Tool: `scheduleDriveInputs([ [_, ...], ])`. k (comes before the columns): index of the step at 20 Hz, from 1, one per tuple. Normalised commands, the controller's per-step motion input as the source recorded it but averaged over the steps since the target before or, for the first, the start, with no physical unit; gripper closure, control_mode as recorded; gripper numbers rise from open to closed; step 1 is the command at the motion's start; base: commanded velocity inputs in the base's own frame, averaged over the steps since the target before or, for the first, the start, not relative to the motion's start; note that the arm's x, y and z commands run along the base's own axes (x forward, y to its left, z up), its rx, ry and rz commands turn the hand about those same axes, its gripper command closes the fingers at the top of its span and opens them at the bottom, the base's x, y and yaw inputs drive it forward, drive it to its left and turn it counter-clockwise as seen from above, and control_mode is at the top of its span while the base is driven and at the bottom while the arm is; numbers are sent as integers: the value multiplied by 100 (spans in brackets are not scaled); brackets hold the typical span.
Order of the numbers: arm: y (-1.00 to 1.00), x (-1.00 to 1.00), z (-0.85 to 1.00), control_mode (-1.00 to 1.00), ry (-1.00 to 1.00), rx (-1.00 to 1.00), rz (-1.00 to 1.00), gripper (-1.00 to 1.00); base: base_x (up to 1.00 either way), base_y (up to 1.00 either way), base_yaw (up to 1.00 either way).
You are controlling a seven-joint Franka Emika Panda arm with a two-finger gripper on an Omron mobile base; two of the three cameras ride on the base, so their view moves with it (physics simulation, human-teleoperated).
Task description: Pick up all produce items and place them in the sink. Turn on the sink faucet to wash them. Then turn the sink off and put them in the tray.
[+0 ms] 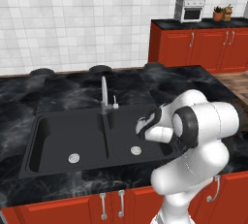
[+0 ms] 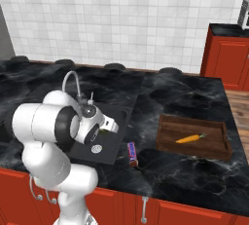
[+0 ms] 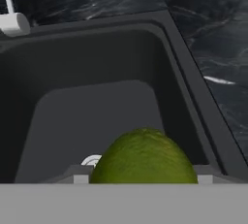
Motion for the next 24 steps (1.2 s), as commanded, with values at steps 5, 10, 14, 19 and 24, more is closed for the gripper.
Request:
scheduleDriveInputs([
  [5,5,0,100,-100,0,0,0,100,0,0,0],
  [10,3,0,87,-100,1,0,0,100,0,0,0],
  [14,-6,-6,48,-100,2,0,0,100,0,0,0],
  [19,-24,-1,12,-100,0,0,2,100,0,0,0],
  [24,-36,-4,0,-100,0,-6,0,100,0,0,0],
])
